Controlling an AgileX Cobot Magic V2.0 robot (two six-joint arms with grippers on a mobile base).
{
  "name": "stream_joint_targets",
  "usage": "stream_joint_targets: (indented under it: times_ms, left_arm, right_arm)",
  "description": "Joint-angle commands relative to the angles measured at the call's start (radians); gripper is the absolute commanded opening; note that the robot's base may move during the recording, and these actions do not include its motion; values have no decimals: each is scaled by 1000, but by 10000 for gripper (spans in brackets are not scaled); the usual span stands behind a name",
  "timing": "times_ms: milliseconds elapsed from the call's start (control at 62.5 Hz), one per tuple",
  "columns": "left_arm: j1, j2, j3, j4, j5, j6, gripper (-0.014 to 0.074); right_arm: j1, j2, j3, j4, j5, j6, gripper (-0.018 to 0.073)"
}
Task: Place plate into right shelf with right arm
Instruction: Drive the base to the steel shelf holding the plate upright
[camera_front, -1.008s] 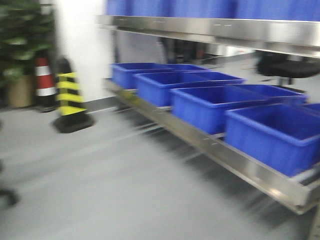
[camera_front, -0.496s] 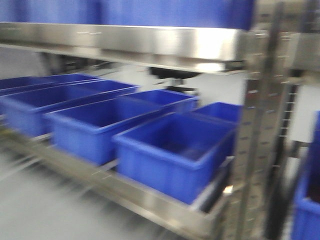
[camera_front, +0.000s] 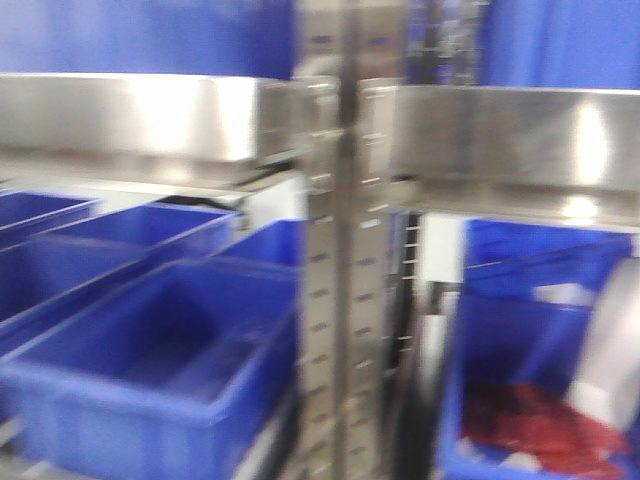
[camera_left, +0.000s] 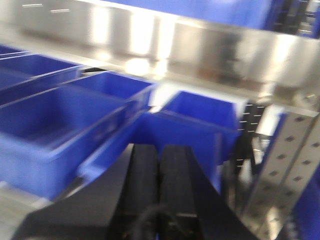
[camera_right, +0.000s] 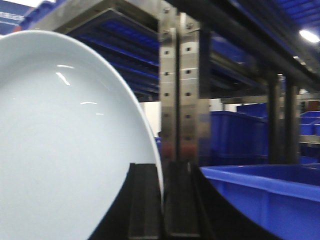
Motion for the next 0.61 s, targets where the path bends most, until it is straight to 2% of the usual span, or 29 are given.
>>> stream_joint_targets:
  times_ms: [0, 592]
  left_arm:
    - [-2, -6, 9, 0, -90, -6, -47]
    - [-2, -6, 9, 0, -90, -6, -47]
  right_arm:
    - [-5, 18, -27, -4, -89, -5, 54]
    - [-5, 18, -27, -4, -89, -5, 54]
